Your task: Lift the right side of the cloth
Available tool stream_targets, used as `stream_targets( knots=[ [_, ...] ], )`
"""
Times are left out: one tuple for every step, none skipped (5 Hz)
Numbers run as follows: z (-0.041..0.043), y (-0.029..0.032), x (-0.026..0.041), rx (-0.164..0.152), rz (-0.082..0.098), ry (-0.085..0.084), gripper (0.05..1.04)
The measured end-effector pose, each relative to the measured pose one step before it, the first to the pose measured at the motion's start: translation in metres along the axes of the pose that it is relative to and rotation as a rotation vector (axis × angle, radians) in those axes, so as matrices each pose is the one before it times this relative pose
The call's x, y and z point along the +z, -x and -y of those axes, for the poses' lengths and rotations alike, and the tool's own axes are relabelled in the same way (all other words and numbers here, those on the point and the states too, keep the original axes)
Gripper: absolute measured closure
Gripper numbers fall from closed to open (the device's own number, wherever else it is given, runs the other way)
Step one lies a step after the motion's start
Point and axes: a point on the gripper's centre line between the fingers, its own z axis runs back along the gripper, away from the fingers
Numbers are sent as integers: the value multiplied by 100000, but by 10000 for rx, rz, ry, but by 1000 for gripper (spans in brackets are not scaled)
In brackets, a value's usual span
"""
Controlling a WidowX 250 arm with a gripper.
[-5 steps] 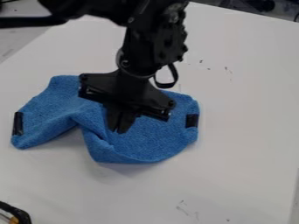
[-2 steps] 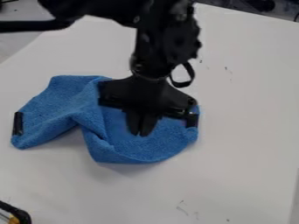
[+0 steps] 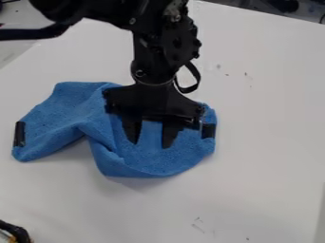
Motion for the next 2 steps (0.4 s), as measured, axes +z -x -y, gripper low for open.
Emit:
stream_targets(
  knots=[
    [79, -591, -1022, -458, -113, 174, 89],
    [1278, -2229, -1982, -622, 92, 384, 80]
  ],
)
